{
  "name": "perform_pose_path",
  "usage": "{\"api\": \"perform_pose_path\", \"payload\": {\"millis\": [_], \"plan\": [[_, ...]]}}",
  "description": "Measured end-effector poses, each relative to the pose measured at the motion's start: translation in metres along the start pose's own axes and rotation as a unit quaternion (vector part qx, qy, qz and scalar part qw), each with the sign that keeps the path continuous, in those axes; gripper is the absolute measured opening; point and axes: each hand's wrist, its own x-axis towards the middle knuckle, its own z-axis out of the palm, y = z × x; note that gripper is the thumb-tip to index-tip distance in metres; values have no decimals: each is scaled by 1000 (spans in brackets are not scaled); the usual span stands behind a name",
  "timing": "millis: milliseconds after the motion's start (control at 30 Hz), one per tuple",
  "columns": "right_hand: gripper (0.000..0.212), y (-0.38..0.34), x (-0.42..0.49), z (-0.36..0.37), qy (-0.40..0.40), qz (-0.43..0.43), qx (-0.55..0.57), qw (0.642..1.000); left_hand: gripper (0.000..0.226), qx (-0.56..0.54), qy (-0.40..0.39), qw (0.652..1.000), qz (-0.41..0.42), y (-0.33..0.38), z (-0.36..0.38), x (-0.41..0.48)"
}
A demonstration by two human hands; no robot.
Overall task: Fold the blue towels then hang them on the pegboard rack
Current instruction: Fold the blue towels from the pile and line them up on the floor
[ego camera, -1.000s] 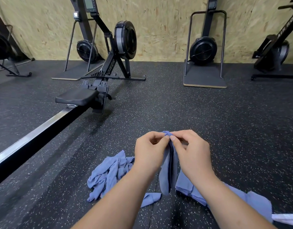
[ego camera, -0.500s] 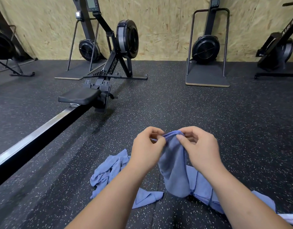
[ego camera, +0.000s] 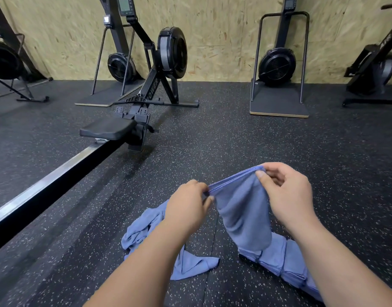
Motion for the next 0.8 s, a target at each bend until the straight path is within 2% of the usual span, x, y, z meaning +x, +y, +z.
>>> {"api": "perform_pose_path", "payload": {"millis": [67, 167, 267, 400, 567, 700, 800], "plan": [[8, 9, 4, -8, 12, -2, -74, 997, 13, -35, 53, 998, 11, -1, -9, 4], [4, 20, 9, -19, -16, 9, -187, 982, 6, -104, 109, 987, 58, -2, -18, 5], [4, 26, 11, -22, -58, 15, -252, 966, 7, -142, 128, 977, 93, -2, -22, 3], [7, 26, 12, -24, -74, 15, -275, 958, 11, -132, 130, 981, 64, -8, -25, 3], [5, 24, 13, -28, -115, 38, -196, 973, 13, -117, 53, 992, 20, -19, -24, 6], [5, 18, 12, -30, -139, 72, -95, 983, 11, -224, 26, 974, -34, -22, -28, 7], [8, 15, 12, -29, -137, 85, -52, 986, 10, -320, 20, 947, -36, -21, -31, 8]]}}
